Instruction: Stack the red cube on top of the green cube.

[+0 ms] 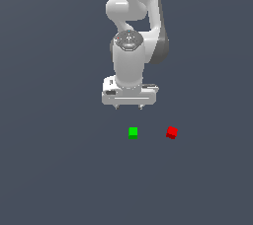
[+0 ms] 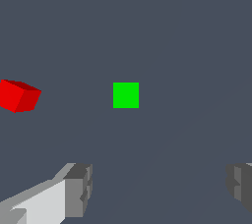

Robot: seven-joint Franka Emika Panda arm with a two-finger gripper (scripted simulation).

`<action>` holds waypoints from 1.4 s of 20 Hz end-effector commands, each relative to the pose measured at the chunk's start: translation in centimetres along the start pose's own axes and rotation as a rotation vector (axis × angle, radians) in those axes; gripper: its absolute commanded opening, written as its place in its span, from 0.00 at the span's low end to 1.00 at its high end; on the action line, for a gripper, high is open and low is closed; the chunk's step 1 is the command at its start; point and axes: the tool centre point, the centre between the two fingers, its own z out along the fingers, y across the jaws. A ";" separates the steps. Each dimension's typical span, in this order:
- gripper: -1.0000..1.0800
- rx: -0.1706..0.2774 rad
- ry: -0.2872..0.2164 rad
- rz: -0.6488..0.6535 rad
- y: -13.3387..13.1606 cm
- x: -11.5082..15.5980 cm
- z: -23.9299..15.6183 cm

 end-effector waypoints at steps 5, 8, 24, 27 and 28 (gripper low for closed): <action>0.96 0.000 0.000 0.006 -0.3 0.0 0.1; 0.96 0.000 0.000 0.017 -0.9 0.0 0.4; 0.96 -0.005 0.003 0.183 -9.1 0.7 4.3; 0.96 -0.007 0.004 0.227 -11.3 1.1 5.4; 0.96 -0.007 0.004 0.241 -12.0 1.3 5.7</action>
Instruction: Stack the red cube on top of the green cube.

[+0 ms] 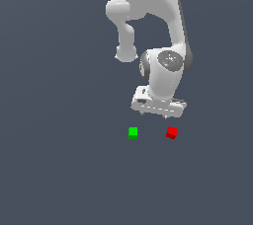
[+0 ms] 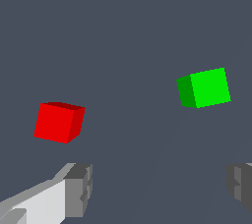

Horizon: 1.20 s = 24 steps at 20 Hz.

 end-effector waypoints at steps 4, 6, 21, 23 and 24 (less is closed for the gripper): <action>0.96 -0.003 0.002 0.082 -4.1 0.2 1.9; 0.96 -0.004 0.002 0.108 -5.4 0.4 2.5; 0.96 -0.007 0.003 0.212 -10.4 1.6 5.0; 0.96 -0.007 0.003 0.214 -10.5 1.7 5.0; 0.96 -0.007 0.003 0.214 -10.5 1.7 5.0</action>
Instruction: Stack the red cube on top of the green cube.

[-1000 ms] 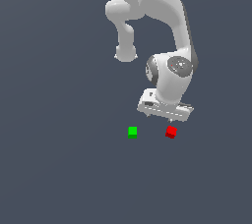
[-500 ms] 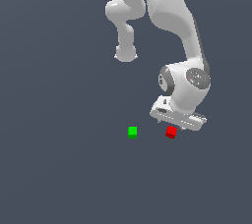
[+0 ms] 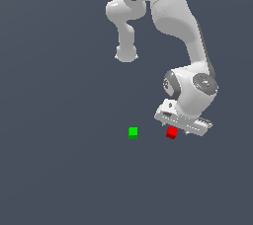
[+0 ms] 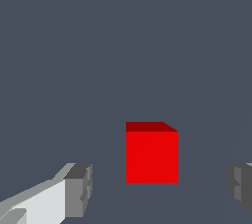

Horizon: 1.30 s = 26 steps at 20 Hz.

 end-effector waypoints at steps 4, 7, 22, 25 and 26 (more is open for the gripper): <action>0.96 0.000 0.000 0.001 0.0 0.0 0.0; 0.96 0.000 0.000 0.001 0.0 0.0 0.6; 0.00 0.000 0.000 0.001 0.0 0.1 5.0; 0.00 0.000 0.000 0.001 0.0 0.1 5.0; 0.00 0.000 0.000 0.001 0.0 0.1 5.0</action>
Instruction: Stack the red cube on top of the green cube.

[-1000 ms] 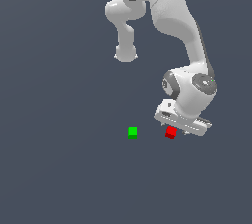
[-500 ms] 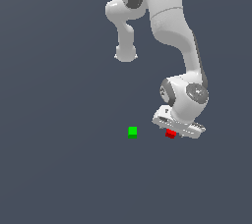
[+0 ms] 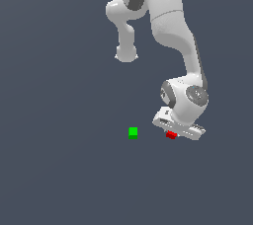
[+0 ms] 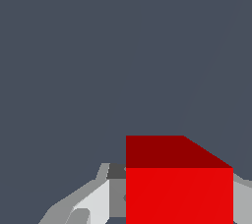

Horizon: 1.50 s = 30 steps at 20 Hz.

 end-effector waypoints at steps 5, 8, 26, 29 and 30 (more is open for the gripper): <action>0.00 0.000 0.001 0.000 0.0 0.0 0.0; 0.00 0.000 0.000 0.000 0.0 0.0 -0.1; 0.00 0.000 0.000 0.000 0.1 -0.1 -9.4; 0.00 0.000 0.000 0.000 0.0 0.0 -10.0; 0.00 0.000 0.000 0.000 0.0 0.0 -10.0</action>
